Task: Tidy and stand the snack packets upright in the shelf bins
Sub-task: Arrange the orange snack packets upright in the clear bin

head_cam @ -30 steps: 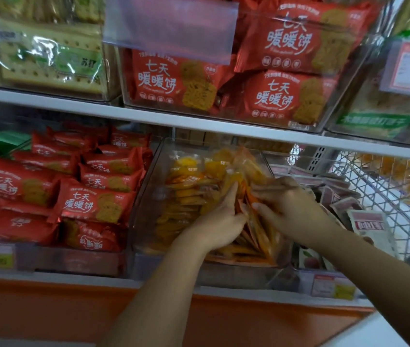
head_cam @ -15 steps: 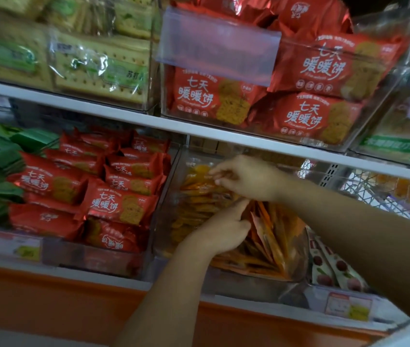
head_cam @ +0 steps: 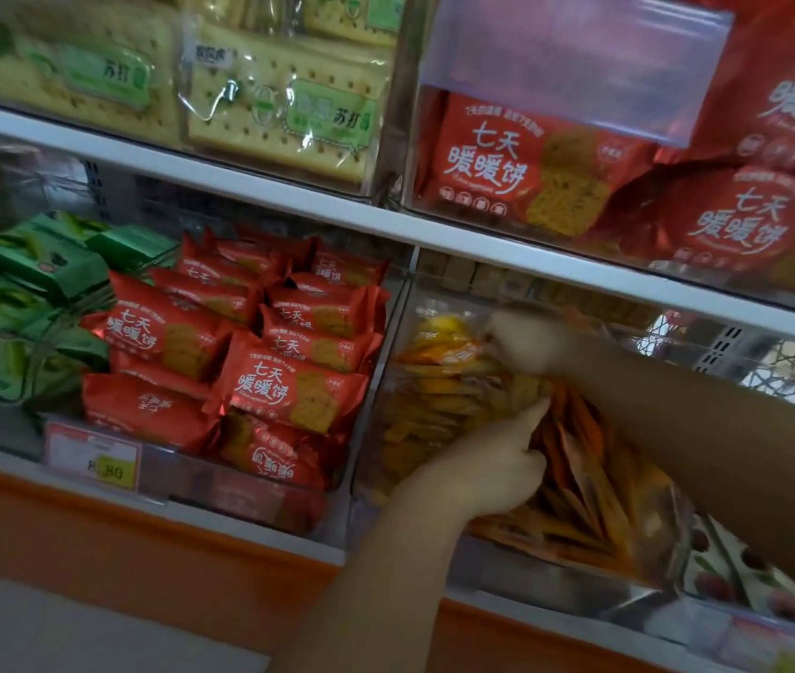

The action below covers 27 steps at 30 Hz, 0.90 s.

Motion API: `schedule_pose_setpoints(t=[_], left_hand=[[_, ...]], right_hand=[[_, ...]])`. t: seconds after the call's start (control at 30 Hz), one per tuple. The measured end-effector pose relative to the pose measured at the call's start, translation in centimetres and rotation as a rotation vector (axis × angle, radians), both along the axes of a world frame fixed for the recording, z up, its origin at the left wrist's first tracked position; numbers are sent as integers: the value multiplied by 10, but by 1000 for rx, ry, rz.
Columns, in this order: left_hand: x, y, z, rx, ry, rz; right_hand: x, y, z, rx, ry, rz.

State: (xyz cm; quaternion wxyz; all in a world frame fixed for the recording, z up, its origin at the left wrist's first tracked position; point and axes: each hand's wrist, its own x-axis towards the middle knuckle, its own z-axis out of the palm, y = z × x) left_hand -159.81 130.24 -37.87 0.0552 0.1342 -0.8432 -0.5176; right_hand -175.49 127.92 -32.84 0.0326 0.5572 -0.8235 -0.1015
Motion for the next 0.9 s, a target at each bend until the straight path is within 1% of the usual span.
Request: schedule_pose_setpoints(t=[0.1, 0.13, 0.17, 0.23, 0.27, 0.33, 0.37, 0.4, 0.43, 0.47, 0.53, 0.6, 0.7, 0.77, 0.83, 0.9], left_hand=[[1, 1, 3, 5, 28, -7], [2, 1, 4, 6, 35, 0], [3, 0, 6, 5, 34, 23], [6, -5, 10, -11, 53, 132], [9, -10, 13, -46, 95, 223], [18, -22, 19, -193, 189, 439], [22, -27, 22, -273, 236, 525], [25, -30, 24, -343, 265, 566], [27, -30, 26, -420, 253, 567], [28, -28, 28, -516, 207, 554], [26, -22, 25, -698, 138, 561], [25, -20, 22, -779, 182, 605], [25, -23, 24, -788, 290, 647], [28, -28, 30, -746, 372, 696], [34, -36, 35, -671, 432, 742], [39, -43, 35, -571, 442, 728]], right_hand=[[-12, 10, -2, -65, -34, 17], [-7, 15, 1, -88, -63, -7], [-8, 18, -1, -120, -53, 40], [-5, 28, 1, -107, -51, 61], [0, 34, 6, -88, -71, 53], [4, 46, 13, -106, -134, 112], [8, 53, 18, -126, -135, 173], [13, 60, 24, -138, -105, 238], [16, 66, 27, -166, -61, 316], [21, 70, 30, -177, -21, 349], [27, 75, 32, -188, 32, 351], [28, 76, 29, -183, 43, 372], [30, 77, 32, -163, 31, 365], [30, 76, 35, -131, 22, 309], [29, 74, 36, -137, -81, 246], [28, 70, 36, -196, -257, 215]])
